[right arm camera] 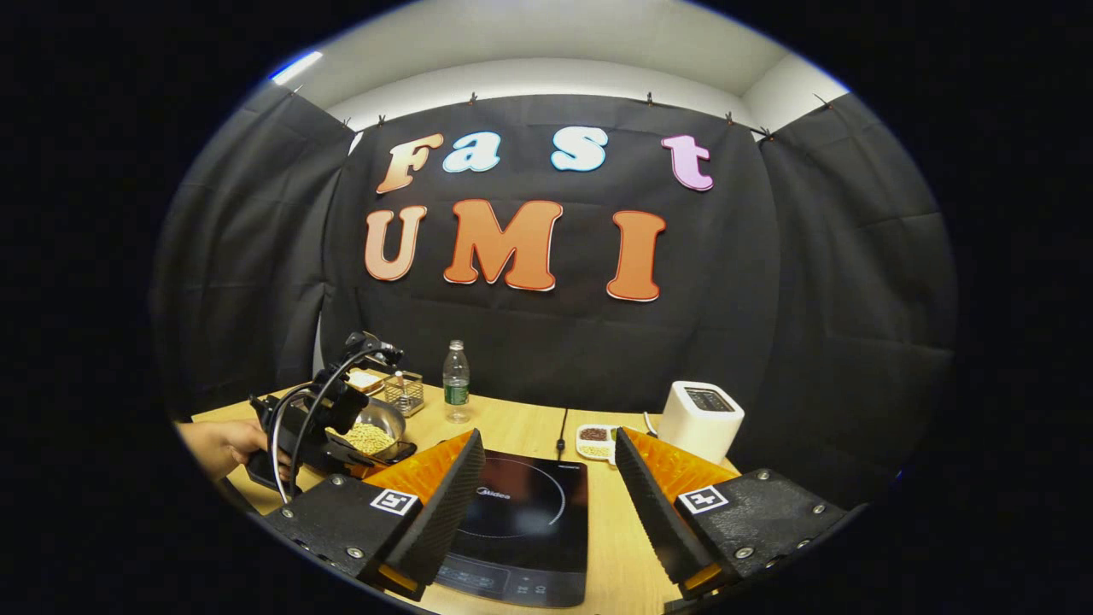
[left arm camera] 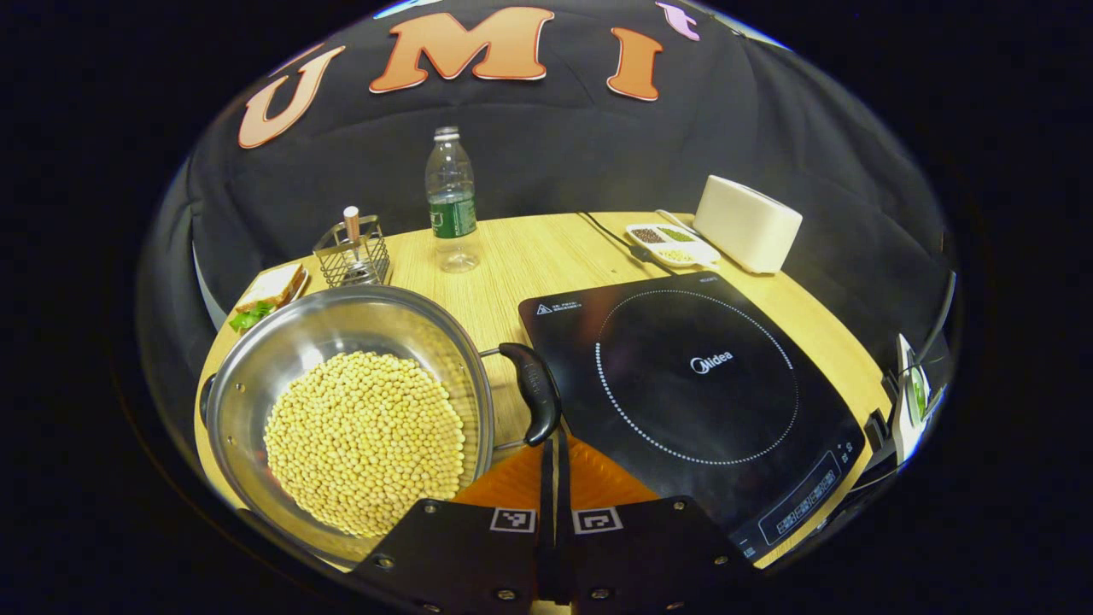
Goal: First push the handle of the pot to place it horizontally, then grasp the pot with both hands and set it on the induction cooktop.
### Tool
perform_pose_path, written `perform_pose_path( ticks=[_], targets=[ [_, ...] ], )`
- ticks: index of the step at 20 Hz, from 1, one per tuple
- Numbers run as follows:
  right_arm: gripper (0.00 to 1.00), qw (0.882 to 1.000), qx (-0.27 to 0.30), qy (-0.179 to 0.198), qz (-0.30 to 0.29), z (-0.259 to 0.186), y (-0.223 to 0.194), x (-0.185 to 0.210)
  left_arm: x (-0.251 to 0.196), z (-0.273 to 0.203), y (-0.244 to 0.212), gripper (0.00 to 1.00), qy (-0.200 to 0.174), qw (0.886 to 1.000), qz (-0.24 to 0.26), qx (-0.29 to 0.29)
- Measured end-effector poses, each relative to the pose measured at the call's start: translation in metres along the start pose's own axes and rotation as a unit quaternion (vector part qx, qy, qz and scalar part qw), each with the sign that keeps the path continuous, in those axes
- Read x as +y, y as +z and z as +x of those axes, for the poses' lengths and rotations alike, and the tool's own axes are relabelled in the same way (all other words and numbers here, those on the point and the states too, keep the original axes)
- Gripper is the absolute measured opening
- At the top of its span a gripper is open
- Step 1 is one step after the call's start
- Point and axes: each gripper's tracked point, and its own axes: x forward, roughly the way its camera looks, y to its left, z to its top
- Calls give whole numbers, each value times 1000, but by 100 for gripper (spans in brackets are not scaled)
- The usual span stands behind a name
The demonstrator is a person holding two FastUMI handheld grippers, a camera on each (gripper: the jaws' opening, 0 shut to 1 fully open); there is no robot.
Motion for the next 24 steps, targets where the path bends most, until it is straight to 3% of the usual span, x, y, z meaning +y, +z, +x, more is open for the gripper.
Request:
perform_pose_path(
  ticks=[4,9,15,18,21,24],
  targets=[
    [95,999,14,29,13,18,2,33,27,-39,16,1,28,999,16,-37],
    [95,994,53,84,41,41,0,84,76,-89,35,1,46,997,-21,-67],
    [94,984,97,125,78,62,-5,129,157,-135,44,5,104,989,-50,-88],
    [94,979,119,133,93,76,-12,147,193,-150,43,30,123,986,-74,-91],
    [93,973,160,135,98,89,-30,163,222,-159,40,87,144,982,-84,-87],
    [92,965,196,145,98,104,-41,184,243,-160,45,87,139,983,-82,-83]
  ],
)
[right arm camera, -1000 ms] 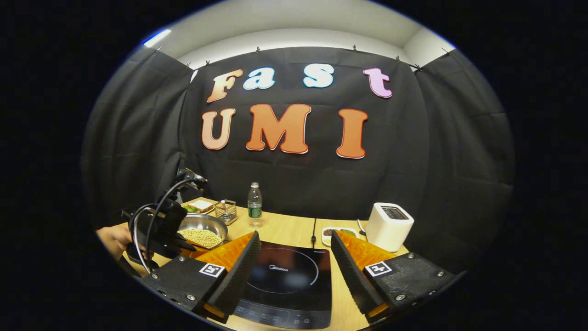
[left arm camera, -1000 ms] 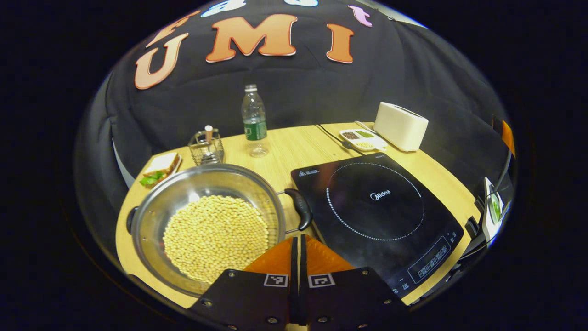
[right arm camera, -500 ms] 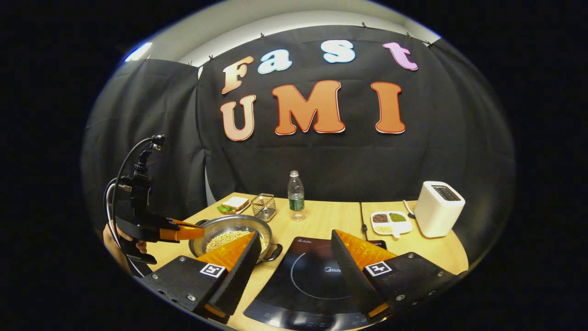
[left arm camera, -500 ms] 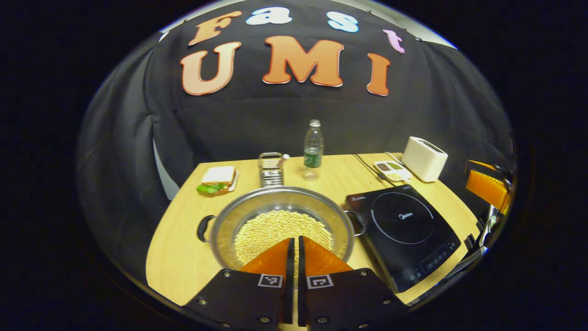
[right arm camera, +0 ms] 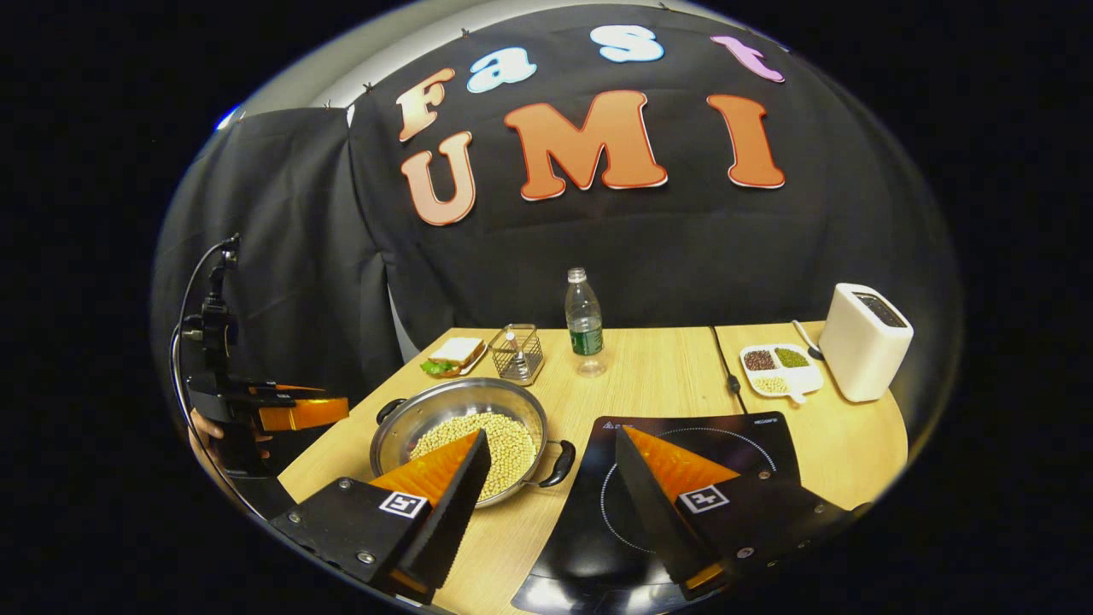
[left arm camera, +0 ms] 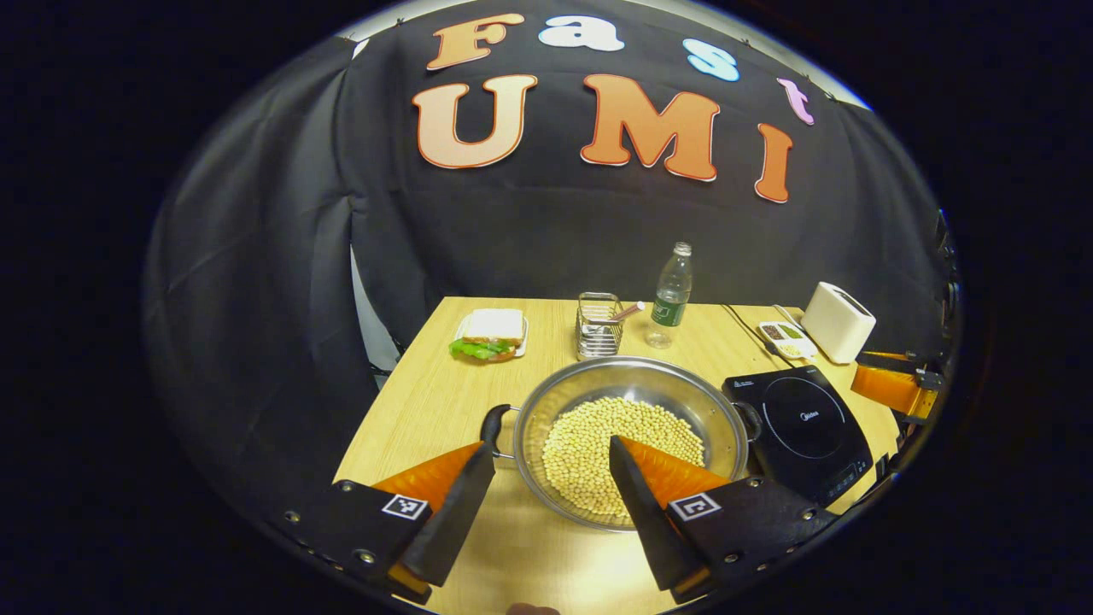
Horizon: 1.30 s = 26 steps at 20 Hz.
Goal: First push the handle of the pot to place it horizontally, then grasp the pot with both hands and set it on the induction cooktop.
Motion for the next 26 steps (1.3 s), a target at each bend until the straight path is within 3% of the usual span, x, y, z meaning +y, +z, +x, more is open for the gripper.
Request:
perform_pose_path(
  ticks=[2,13,21,26],
  targets=[
    [91,999,32,15,10,15,-10,9,5,12,3,87,-26,1000,8,3],
    [92,984,171,-5,58,88,-65,10,29,67,-23,87,-37,997,11,66],
    [88,976,208,-43,51,124,-89,3,39,101,-51,87,-42,994,-4,98],
    [80,974,217,-58,30,136,-95,4,42,118,-61,87,-35,993,-6,109]
  ],
)
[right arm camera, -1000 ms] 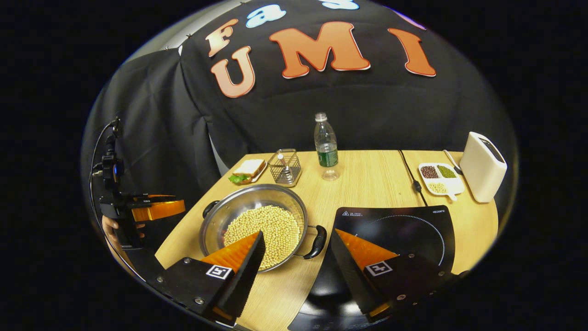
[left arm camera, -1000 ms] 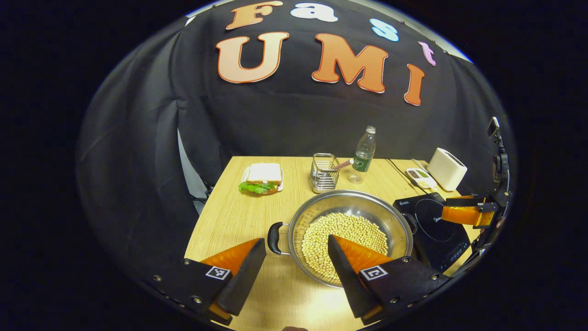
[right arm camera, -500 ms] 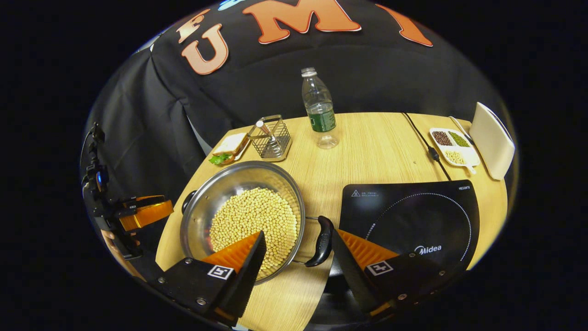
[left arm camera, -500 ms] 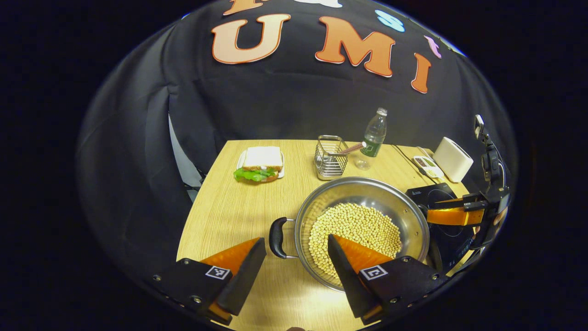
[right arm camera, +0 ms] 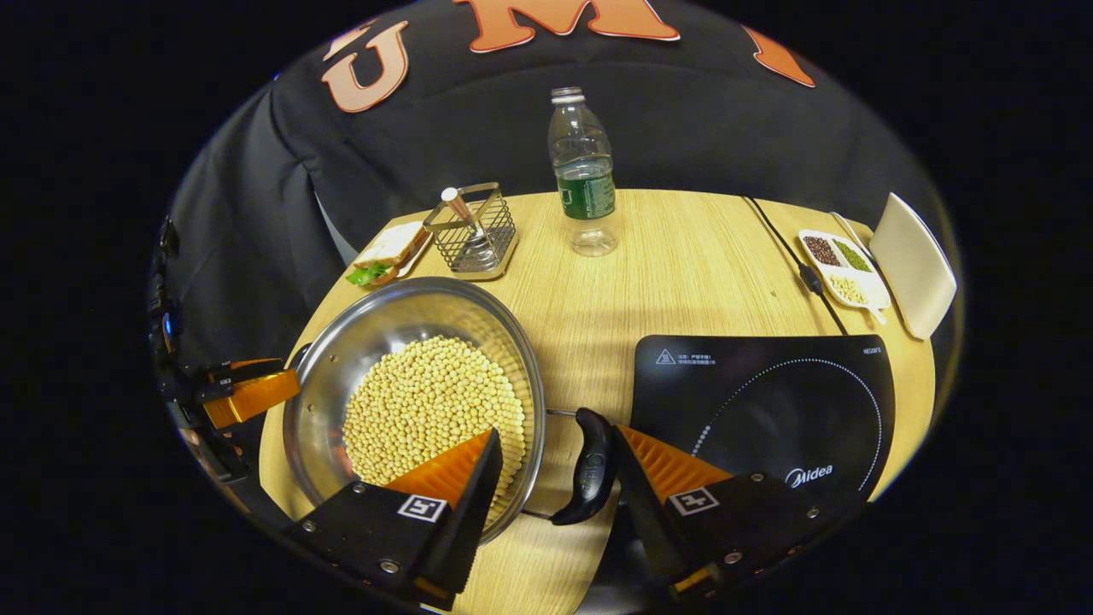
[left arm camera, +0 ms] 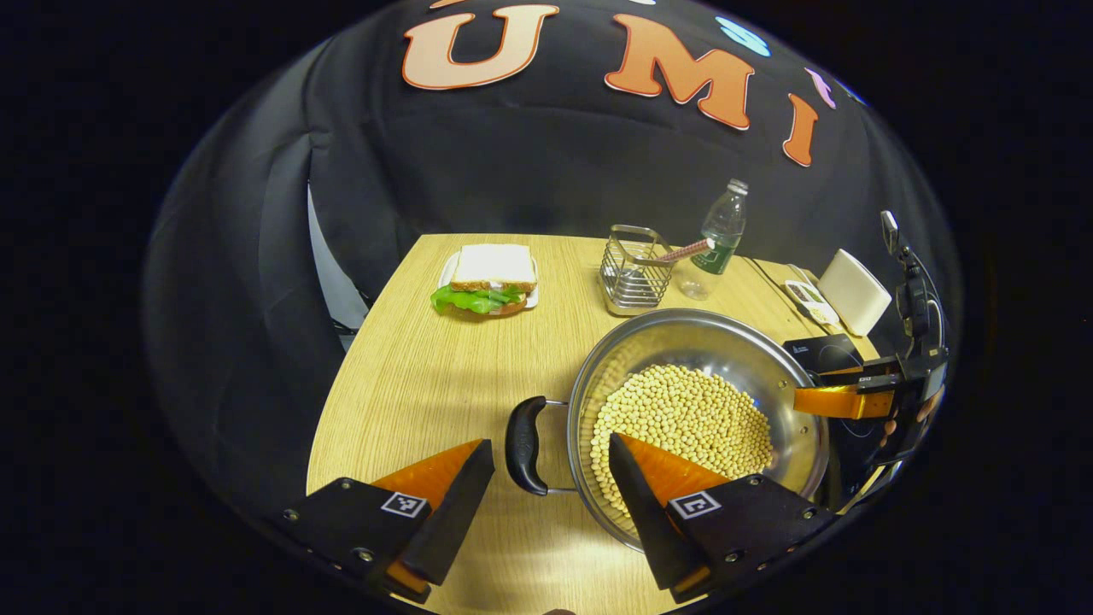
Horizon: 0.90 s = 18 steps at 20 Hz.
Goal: First push the handle of the pot to place it horizontally, then grasp the pot with both hands and set it on the induction cooktop.
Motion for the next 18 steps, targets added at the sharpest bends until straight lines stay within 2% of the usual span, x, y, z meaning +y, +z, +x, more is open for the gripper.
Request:
perform_pose_path(
  ticks=[3,7,12,14,15,16,18],
  targets=[
    [75,1000,11,-6,-4,10,-4,5,0,6,-6,88,5,1000,-12,10],
    [74,998,14,-31,-49,22,-9,7,3,15,-14,88,19,999,-17,22],
    [74,998,15,-36,-46,33,-10,7,3,27,-15,87,28,999,-17,15],
    [72,999,16,-32,-41,34,-10,8,11,28,-15,78,45,999,-17,15],
    [71,999,16,-30,-40,36,-9,8,11,31,-17,69,45,999,-23,15],
    [71,999,15,-28,-40,36,-9,8,10,29,-15,66,45,999,-26,12],
    [70,999,15,-20,-35,38,-9,9,10,32,-14,66,48,999,-25,-4]
  ],
)
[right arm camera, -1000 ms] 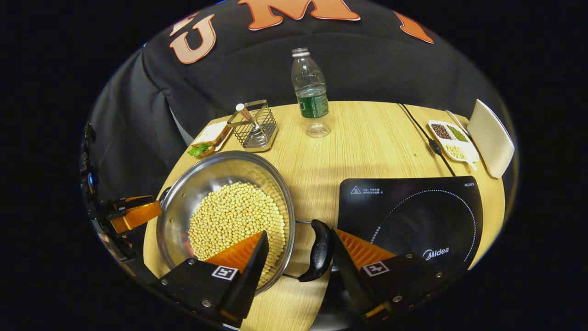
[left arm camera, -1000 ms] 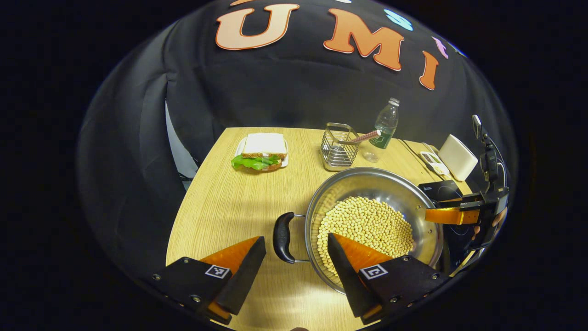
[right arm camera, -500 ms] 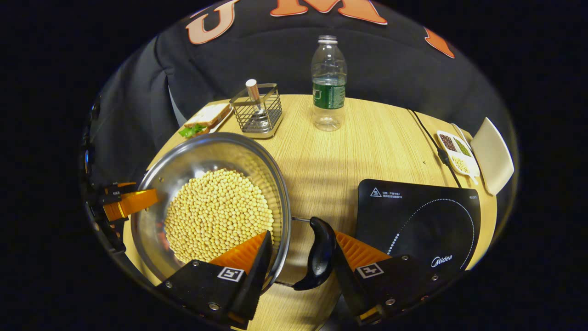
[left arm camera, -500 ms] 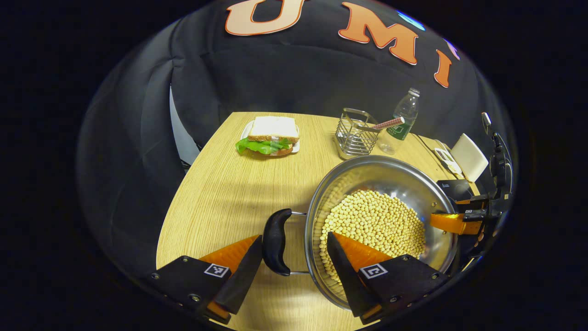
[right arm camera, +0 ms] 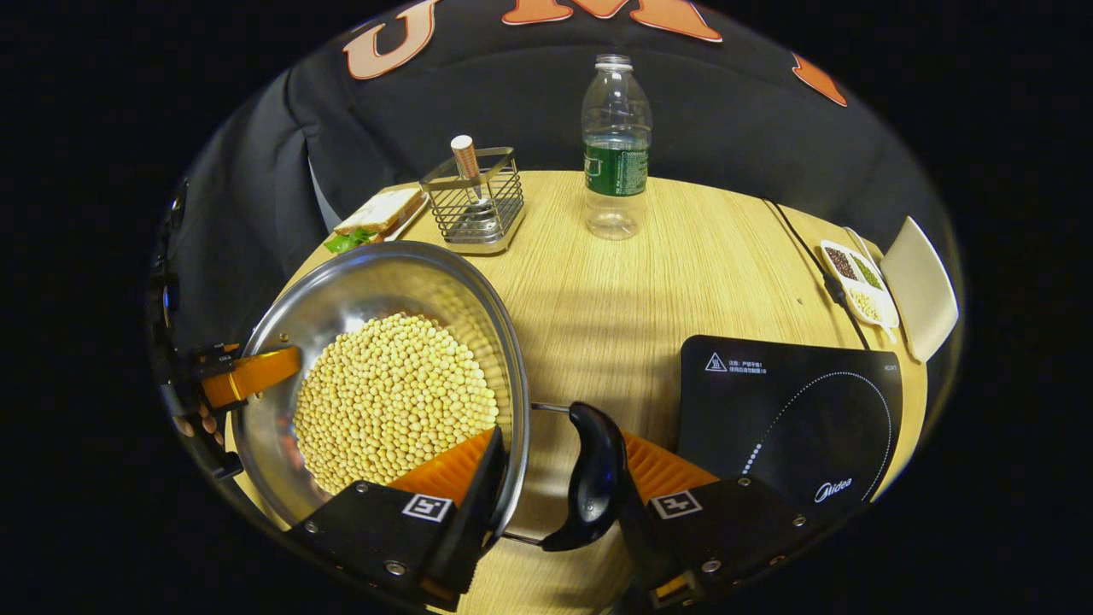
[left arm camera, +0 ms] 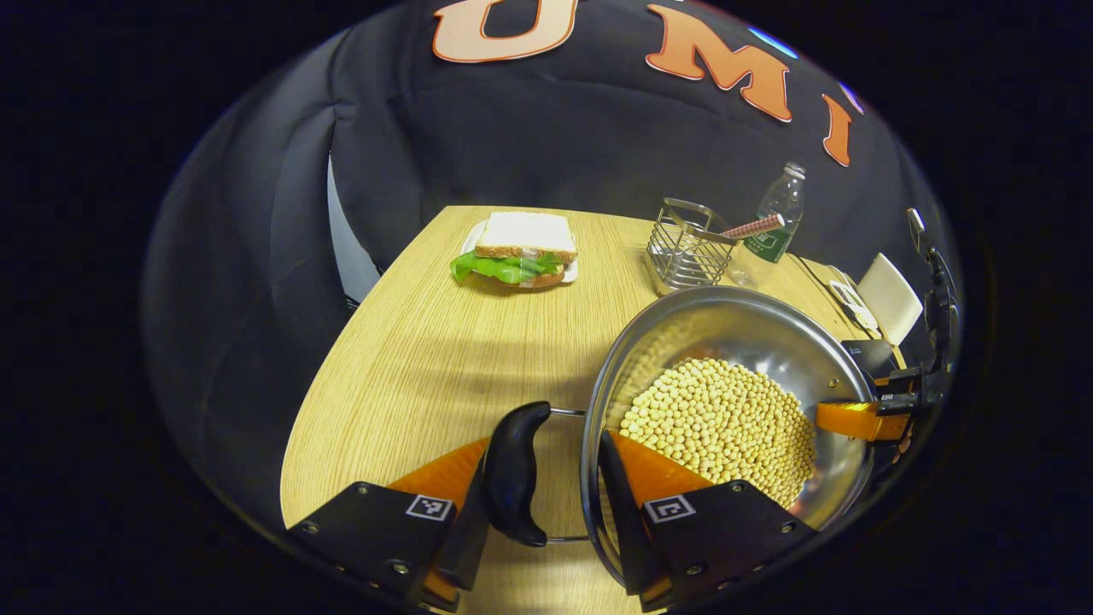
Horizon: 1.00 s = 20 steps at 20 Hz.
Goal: First push the handle of the pot to place it horizontally, then grasp the pot with both hands and set it on the induction cooktop.
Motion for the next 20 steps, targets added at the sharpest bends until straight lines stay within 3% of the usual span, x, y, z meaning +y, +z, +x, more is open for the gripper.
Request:
perform_pose_path(
  ticks=[6,14,17,20],
  targets=[
    [69,1000,-13,3,-4,4,5,0,3,-5,-8,68,13,1000,18,2],
    [64,1000,-17,11,-3,6,8,1,3,-6,-7,69,28,1000,3,3],
    [56,1000,-17,17,1,8,11,0,2,-6,-8,63,34,999,-4,1],
    [58,1000,-9,19,-4,7,7,1,-1,-4,-8,61,41,999,-14,1]
  ],
)
